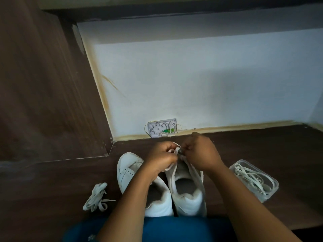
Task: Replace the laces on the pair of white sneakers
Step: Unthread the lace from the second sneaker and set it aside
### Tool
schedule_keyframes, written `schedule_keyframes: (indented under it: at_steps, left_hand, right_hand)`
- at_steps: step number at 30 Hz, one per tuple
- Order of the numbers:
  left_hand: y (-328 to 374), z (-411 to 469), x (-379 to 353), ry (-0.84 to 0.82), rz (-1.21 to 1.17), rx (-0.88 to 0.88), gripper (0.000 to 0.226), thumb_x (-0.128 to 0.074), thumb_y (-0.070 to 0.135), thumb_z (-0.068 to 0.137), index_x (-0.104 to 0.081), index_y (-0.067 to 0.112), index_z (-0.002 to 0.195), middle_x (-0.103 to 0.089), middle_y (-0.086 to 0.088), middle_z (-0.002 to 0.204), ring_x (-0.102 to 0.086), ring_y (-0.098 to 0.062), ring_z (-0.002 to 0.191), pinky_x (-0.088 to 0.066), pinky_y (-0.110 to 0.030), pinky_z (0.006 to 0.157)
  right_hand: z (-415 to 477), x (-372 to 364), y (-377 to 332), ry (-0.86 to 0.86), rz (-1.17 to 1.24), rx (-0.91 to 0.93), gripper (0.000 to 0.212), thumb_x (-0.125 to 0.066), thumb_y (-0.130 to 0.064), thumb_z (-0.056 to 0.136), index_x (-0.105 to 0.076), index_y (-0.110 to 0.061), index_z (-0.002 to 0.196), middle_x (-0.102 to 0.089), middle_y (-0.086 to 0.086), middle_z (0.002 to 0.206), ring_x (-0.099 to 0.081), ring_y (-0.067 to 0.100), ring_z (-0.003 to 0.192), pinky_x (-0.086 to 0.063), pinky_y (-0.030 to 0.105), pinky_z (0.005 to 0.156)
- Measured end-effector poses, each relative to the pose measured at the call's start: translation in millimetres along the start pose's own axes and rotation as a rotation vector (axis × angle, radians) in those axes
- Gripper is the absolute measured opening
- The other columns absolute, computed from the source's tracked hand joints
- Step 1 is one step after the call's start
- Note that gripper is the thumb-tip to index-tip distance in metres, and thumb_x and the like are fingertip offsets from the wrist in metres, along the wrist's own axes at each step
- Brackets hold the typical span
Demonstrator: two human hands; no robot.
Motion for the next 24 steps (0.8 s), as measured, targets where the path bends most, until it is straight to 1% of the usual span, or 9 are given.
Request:
schedule_keyframes:
  at_steps: [5, 7, 9, 11, 14, 16, 19, 21, 24]
  left_hand:
    - [-4.3, 2.3, -11.4, 0.022, 0.109, -0.075, 0.012, -0.061, 0.032, 0.053, -0.067, 0.029, 0.063, -0.066, -0.010, 0.070, -0.058, -0.016, 0.067, -0.049, -0.040, 0.066]
    - [-1.5, 1.4, -13.9, 0.074, 0.111, -0.104, 0.006, -0.062, 0.027, 0.062, -0.066, 0.031, 0.060, -0.064, -0.004, 0.064, -0.054, -0.012, 0.064, -0.045, -0.037, 0.062]
    - [1.9, 0.1, -15.7, 0.118, 0.038, -0.093, 0.022, -0.063, 0.010, 0.075, -0.064, 0.024, 0.059, -0.060, 0.003, 0.059, -0.051, -0.009, 0.061, -0.042, -0.029, 0.060]
    - [8.5, -1.9, -14.1, 0.195, -0.175, -0.043, 0.033, -0.058, -0.005, 0.083, -0.060, 0.020, 0.061, -0.057, 0.006, 0.054, -0.051, -0.010, 0.059, -0.043, -0.021, 0.056]
    - [25.1, -5.3, -5.3, 0.254, -0.555, -0.049, 0.027, -0.053, -0.004, 0.089, -0.055, 0.013, 0.067, -0.058, 0.007, 0.052, -0.054, -0.012, 0.059, -0.044, -0.023, 0.059]
    - [33.8, -6.3, 3.0, 0.226, -0.820, -0.081, 0.025, -0.046, -0.002, 0.092, -0.053, 0.012, 0.072, -0.057, 0.004, 0.056, -0.058, -0.012, 0.053, -0.049, -0.028, 0.062]
    - [42.6, -11.1, 24.2, 0.180, -1.097, -0.129, 0.027, -0.041, 0.010, 0.096, -0.049, 0.018, 0.071, -0.044, 0.004, 0.057, -0.038, -0.004, 0.033, -0.044, -0.017, 0.044]
    - [43.8, -12.3, 41.0, 0.228, -1.050, -0.161, 0.030, -0.041, 0.014, 0.097, -0.048, 0.019, 0.069, -0.042, 0.005, 0.056, -0.029, -0.003, 0.031, -0.037, -0.014, 0.040]
    - [30.2, -11.3, 45.8, 0.297, -0.480, -0.082, 0.017, -0.054, 0.009, 0.092, -0.056, 0.015, 0.077, -0.054, -0.002, 0.069, -0.045, -0.007, 0.044, -0.046, -0.024, 0.046]
  right_hand:
    - [0.6, 1.9, -2.9, 0.049, 0.184, -0.044, 0.011, -0.067, -0.009, 0.079, -0.074, -0.012, 0.072, -0.061, -0.004, 0.065, -0.062, 0.015, 0.071, -0.046, 0.027, 0.063]
    - [1.3, 2.3, -2.3, 0.064, 0.241, -0.047, 0.010, -0.068, -0.008, 0.078, -0.074, -0.011, 0.070, -0.063, -0.003, 0.063, -0.061, 0.013, 0.067, -0.045, 0.025, 0.061]
    - [2.4, 3.9, 0.9, 0.034, 0.370, -0.075, 0.005, -0.071, -0.009, 0.077, -0.074, -0.011, 0.075, -0.067, -0.001, 0.067, -0.062, 0.010, 0.066, -0.045, 0.023, 0.061]
    - [1.0, 6.9, 5.0, -0.081, 0.464, -0.113, 0.017, -0.074, -0.008, 0.073, -0.071, -0.013, 0.088, -0.069, -0.002, 0.078, -0.062, 0.010, 0.071, -0.049, 0.026, 0.064]
    - [-2.4, 3.7, 14.2, -0.290, 0.112, -0.034, 0.035, -0.070, -0.011, 0.073, -0.064, -0.022, 0.105, -0.062, -0.008, 0.085, -0.059, 0.009, 0.078, -0.048, 0.024, 0.072]
    - [-3.4, 2.8, 15.2, -0.288, 0.021, -0.036, 0.030, -0.067, -0.015, 0.075, -0.063, -0.031, 0.101, -0.063, -0.009, 0.088, -0.059, 0.010, 0.082, -0.048, 0.023, 0.074]
    - [-3.5, 2.4, 13.0, -0.270, -0.012, -0.049, 0.020, -0.063, -0.023, 0.079, -0.066, -0.036, 0.093, -0.065, -0.010, 0.094, -0.061, 0.011, 0.087, -0.049, 0.025, 0.076]
    - [-2.5, -0.4, 11.7, -0.298, -0.067, -0.021, 0.016, -0.062, -0.027, 0.082, -0.069, -0.034, 0.094, -0.066, -0.009, 0.096, -0.061, 0.012, 0.089, -0.050, 0.026, 0.077]
    - [-0.2, -0.8, 9.0, -0.282, -0.092, -0.026, 0.012, -0.065, -0.035, 0.083, -0.071, -0.027, 0.090, -0.063, -0.009, 0.085, -0.059, 0.011, 0.083, -0.047, 0.025, 0.070]
Point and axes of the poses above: each hand's wrist, its own z-axis towards the middle knuckle, its own x-axis out of the back of the hand, y = z × x, the point moved 1 cm from there along z, towards the middle knuckle
